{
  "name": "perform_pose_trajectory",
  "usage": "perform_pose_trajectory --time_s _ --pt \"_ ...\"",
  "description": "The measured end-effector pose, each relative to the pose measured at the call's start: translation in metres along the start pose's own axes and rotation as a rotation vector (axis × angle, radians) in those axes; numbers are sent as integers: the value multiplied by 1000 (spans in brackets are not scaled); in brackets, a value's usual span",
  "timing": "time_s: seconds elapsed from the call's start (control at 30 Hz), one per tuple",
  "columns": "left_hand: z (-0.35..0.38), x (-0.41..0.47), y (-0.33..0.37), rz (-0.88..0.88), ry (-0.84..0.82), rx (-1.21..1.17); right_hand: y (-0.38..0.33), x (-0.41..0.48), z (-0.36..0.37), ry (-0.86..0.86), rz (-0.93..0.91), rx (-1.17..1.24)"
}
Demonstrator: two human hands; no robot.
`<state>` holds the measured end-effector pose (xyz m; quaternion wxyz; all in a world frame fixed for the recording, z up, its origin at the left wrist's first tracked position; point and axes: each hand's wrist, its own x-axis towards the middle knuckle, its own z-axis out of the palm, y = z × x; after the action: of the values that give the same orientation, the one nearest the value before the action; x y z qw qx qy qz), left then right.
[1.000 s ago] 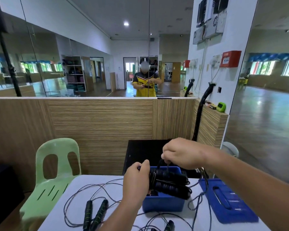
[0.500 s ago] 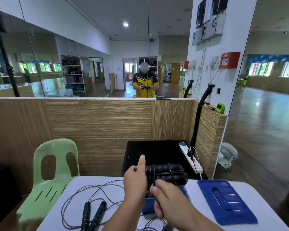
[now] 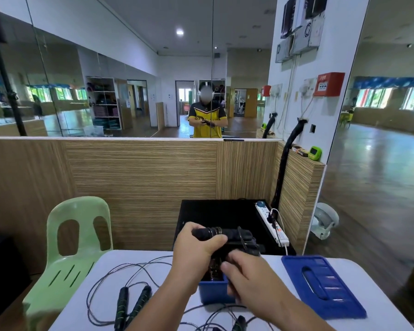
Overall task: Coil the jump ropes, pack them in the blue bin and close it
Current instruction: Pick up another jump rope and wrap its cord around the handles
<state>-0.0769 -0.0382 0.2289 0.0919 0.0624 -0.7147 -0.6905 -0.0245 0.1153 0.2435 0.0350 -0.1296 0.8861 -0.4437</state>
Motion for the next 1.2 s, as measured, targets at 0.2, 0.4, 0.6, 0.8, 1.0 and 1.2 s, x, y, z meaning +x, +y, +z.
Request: perform_pose_trajectory --time_s 0.2,0.4,0.6,0.8,1.0,1.2 --pt "-4 2 7 118 5 -20 28 1 -19 96 -8 -142" --pt "-15 15 29 149 34 -92 60 -1 -39 69 205 7" --pt "-8 21 53 180 -67 -53 53 0 -23 -9 125 167" --pt "-8 25 82 247 -78 -76 -16 29 3 -56 -145 480" --pt "-17 27 104 262 -4 -144 -33 53 28 -63 -176 579" --pt "-12 32 125 263 34 -203 33 45 59 139 -74 532"
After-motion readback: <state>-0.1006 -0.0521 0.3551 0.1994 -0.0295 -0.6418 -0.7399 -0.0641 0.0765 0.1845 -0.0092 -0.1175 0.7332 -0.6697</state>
